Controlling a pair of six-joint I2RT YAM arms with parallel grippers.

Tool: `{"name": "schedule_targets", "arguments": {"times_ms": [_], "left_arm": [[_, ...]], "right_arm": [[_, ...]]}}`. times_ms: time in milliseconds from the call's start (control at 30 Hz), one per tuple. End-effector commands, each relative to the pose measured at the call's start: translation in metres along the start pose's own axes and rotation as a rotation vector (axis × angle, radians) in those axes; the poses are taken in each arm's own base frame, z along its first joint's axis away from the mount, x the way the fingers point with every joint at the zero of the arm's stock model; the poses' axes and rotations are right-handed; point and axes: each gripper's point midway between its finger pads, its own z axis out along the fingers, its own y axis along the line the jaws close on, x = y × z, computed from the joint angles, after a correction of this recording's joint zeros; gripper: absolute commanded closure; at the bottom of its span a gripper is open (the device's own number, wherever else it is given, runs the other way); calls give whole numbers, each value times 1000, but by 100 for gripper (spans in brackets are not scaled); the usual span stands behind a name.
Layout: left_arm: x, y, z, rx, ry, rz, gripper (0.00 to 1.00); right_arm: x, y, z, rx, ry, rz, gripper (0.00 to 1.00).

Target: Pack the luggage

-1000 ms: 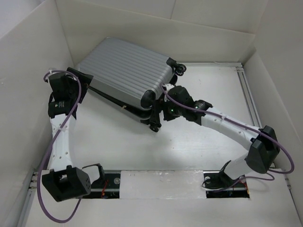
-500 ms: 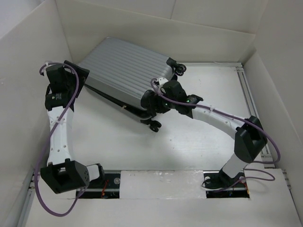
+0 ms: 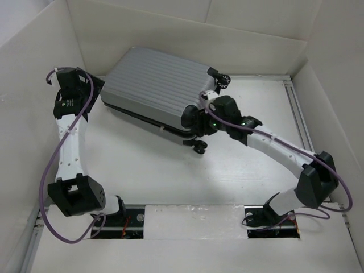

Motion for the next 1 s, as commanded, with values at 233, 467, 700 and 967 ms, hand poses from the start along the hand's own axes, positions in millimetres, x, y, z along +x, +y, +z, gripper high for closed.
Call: {"name": "schedule_targets", "arguments": {"times_ms": [233, 467, 700, 967], "left_arm": [[16, 0, -25, 102, 12, 9, 19], [51, -2, -63, 224, 46, 47, 21], [-1, -71, -84, 359, -83, 110, 20], [23, -101, 44, 337, 153, 237, 8]], "right_arm": [[-84, -155, -98, 355, -304, 310, 87], [-85, -169, -112, 417, -222, 398, 15], [-76, -145, -169, 453, -348, 413, 4], [-105, -164, -185, 425, -391, 519, 0]]}}
